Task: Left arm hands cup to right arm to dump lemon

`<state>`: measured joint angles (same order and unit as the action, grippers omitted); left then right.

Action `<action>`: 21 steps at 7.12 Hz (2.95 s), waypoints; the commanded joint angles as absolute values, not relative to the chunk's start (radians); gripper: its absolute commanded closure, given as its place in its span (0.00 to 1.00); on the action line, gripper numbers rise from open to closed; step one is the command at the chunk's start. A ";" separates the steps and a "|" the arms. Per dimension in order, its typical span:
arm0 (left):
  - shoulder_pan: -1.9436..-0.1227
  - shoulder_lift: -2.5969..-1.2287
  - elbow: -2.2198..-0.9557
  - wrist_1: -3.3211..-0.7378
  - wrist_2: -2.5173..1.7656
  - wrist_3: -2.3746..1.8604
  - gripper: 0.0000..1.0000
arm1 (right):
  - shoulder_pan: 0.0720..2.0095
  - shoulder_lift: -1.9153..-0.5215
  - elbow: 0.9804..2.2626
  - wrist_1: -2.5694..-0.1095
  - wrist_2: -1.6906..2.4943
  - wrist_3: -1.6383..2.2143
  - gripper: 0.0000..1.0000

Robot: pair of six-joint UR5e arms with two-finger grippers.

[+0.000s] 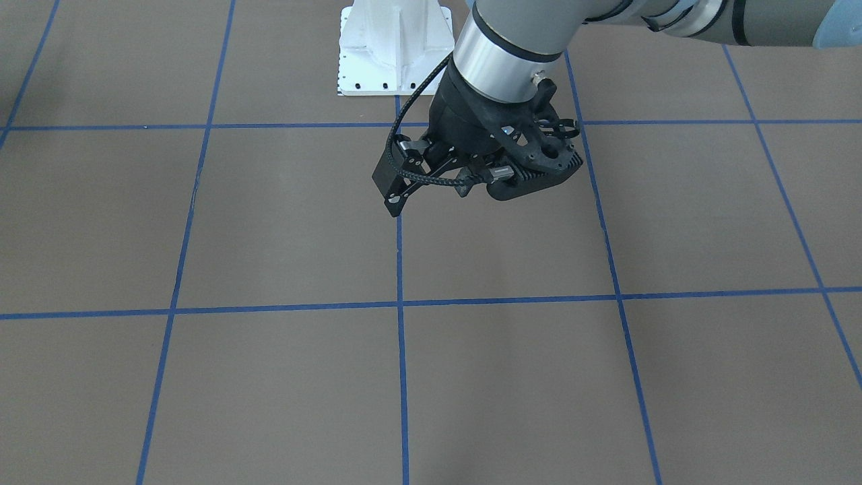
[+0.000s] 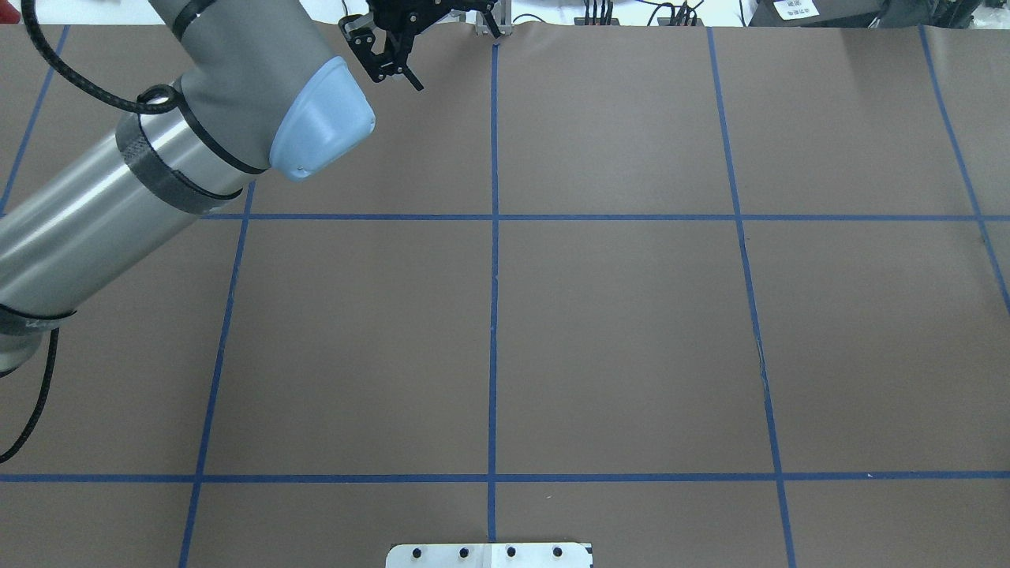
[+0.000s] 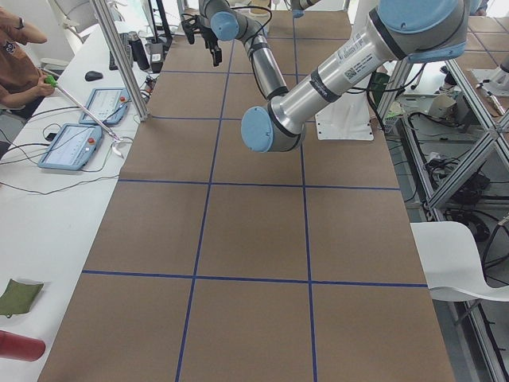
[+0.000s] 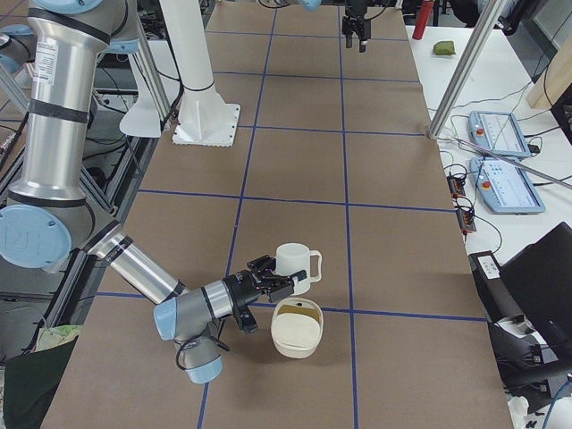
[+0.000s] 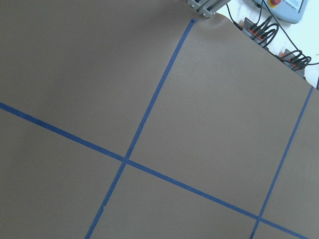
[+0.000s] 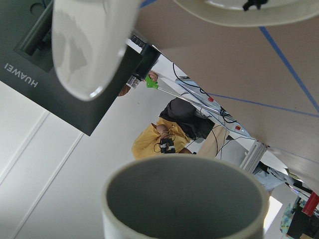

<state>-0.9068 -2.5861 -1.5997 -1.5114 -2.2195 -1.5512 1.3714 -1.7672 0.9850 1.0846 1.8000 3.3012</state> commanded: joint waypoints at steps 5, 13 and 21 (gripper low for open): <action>-0.894 -2.588 -1.606 -1.489 -2.218 -1.552 0.00 | 1.371 -1.778 0.969 1.114 1.787 2.745 0.71; -0.861 -2.586 -1.611 -1.489 -2.183 -1.557 0.00 | 1.371 -1.833 0.960 1.027 1.876 1.686 0.72; -0.842 -2.577 -1.615 -1.493 -2.180 -1.552 0.00 | 1.391 -1.870 1.438 0.443 1.887 1.172 0.72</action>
<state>-0.8423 -2.5783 -1.6120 -1.4924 -2.1798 -1.5533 1.3894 -1.8784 1.3107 0.6120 1.8811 1.2391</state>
